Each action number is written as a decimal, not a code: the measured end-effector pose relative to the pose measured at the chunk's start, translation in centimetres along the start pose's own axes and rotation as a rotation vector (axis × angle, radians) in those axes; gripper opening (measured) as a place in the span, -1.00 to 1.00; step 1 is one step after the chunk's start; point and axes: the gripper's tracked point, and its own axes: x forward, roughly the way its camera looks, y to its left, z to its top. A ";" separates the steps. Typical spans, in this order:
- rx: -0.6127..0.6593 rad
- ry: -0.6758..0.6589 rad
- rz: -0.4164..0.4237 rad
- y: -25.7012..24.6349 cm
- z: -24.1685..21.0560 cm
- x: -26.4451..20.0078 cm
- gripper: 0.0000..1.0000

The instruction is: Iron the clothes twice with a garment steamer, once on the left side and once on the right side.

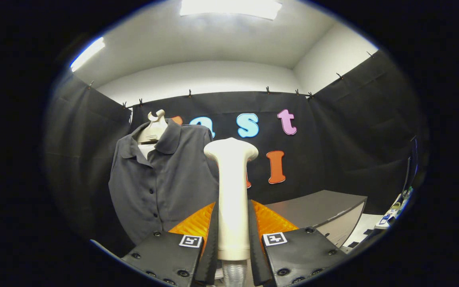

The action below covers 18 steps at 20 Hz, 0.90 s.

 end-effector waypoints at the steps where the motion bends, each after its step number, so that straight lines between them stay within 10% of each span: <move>1: -0.020 -0.012 0.002 1.2 -0.1 0.0 -0.16; 18: -0.081 -0.046 0.074 13.4 -3.2 5.3 -0.17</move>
